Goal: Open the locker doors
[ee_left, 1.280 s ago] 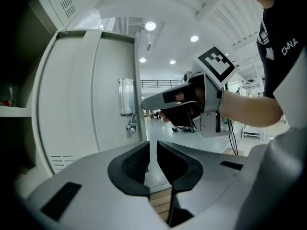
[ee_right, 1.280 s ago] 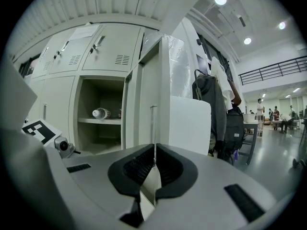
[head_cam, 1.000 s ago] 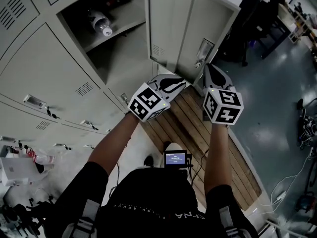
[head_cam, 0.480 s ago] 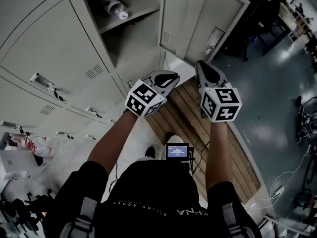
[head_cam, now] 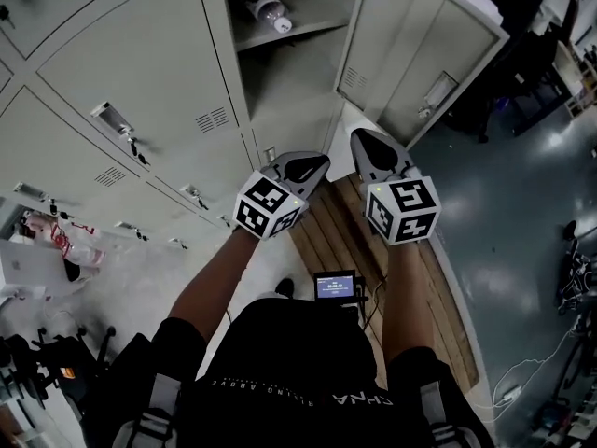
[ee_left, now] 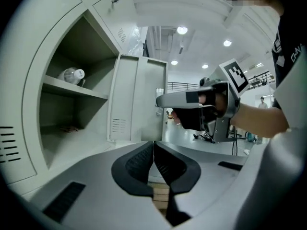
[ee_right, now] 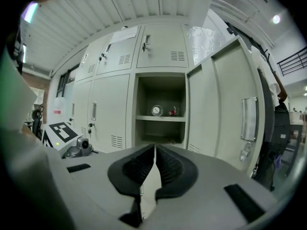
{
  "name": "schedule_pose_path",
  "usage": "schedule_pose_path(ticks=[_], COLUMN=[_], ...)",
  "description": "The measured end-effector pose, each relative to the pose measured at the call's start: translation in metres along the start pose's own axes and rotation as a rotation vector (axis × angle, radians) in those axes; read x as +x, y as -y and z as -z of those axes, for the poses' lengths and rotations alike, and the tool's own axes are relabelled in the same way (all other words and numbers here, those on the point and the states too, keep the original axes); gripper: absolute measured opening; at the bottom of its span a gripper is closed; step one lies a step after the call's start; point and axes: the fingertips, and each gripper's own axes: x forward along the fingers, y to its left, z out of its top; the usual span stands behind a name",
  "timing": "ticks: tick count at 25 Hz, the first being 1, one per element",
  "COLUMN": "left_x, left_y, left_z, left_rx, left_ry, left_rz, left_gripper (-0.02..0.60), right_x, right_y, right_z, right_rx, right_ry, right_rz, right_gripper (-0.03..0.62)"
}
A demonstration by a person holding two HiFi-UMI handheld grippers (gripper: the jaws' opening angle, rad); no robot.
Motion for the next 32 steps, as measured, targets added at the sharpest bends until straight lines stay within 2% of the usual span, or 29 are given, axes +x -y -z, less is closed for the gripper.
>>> schedule_pose_path(ticks=[4, 8, 12, 15, 19, 22, 25, 32], left_x=[-0.004, -0.003, -0.004, -0.008, -0.021, -0.026, -0.03, -0.035], left_y=[0.001, 0.013, 0.05, 0.083, 0.119, 0.148, 0.168, 0.183], left_z=[0.0, -0.013, -0.025, -0.038, -0.043, -0.045, -0.053, -0.078], left_rx=[-0.019, -0.061, -0.093, -0.084, -0.091, -0.094, -0.092, -0.072], left_ry=[-0.008, 0.012, 0.02, 0.027, 0.024, 0.003, 0.003, 0.058], left_rz=[-0.083, -0.192, -0.304, -0.368, -0.469, -0.5, -0.513, -0.535], left_gripper=[0.023, 0.023, 0.023, 0.023, 0.023, 0.023, 0.023, 0.023], right_x=[0.001, -0.025, -0.069, -0.102, -0.14, -0.162, -0.18, -0.195], right_y=[-0.003, 0.007, 0.022, 0.033, 0.029, 0.026, 0.025, 0.013], right_z=[0.001, 0.004, 0.004, 0.0, 0.007, 0.01, -0.004, -0.025], right_rx=[-0.015, -0.035, -0.047, -0.077, -0.111, -0.106, -0.099, -0.13], right_ry=[-0.001, -0.017, -0.034, -0.027, -0.019, -0.032, -0.02, 0.022], right_rz=[-0.077, -0.138, -0.202, -0.236, -0.319, -0.353, -0.363, -0.383], right_gripper=[0.038, 0.04, 0.038, 0.038, 0.04, 0.04, 0.04, 0.04])
